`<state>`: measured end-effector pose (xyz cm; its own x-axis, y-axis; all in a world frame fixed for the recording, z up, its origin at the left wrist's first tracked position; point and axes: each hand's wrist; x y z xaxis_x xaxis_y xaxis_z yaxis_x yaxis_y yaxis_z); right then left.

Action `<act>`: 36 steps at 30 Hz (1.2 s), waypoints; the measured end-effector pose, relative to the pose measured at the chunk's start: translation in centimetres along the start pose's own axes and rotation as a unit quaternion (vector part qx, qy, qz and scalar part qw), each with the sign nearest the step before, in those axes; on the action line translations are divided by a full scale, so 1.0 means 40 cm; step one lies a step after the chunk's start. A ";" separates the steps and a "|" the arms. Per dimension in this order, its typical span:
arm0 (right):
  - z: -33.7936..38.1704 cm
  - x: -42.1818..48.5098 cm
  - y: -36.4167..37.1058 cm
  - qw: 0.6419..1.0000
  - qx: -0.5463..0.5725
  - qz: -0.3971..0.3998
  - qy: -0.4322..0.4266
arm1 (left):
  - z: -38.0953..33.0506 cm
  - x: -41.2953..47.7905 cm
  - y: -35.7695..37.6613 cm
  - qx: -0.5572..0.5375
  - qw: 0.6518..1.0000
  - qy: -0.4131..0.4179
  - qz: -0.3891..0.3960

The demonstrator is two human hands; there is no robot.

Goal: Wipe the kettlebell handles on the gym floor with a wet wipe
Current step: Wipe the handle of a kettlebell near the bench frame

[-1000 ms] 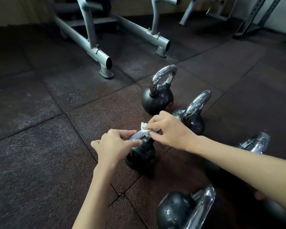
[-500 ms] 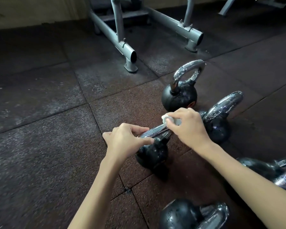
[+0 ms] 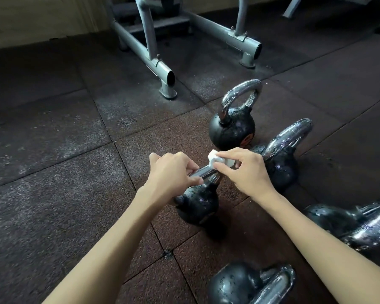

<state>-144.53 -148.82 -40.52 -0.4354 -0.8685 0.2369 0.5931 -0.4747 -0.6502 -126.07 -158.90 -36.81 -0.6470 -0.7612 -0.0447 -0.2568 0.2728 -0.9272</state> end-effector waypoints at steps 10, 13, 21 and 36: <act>0.055 -0.035 0.050 0.995 0.091 0.023 -0.024 | 0.074 -0.113 0.012 0.025 0.998 0.002 -0.065; 0.030 -0.022 0.060 0.987 0.149 0.030 0.052 | 0.095 -0.150 0.017 -0.037 0.995 -0.018 -0.092; -0.029 -0.044 0.085 0.936 0.309 0.092 0.139 | 0.121 -0.208 0.014 -0.101 0.989 -0.041 -0.098; -0.056 -0.016 0.007 0.960 0.208 0.090 0.163 | 0.080 -0.134 0.007 -0.031 0.997 -0.025 -0.071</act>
<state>-145.60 -148.09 -42.47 -0.4488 -0.8833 -0.1353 0.8686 -0.3957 -0.2983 -120.37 -156.60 -38.03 -0.5648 -0.8226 0.0651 -0.3879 0.1951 -0.9008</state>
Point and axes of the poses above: each hand's wrist, its own x-axis towards the middle knuckle, its own y-axis out of the palm, z = x × y, and after that the axes turned 2 degrees about -x, right-handed
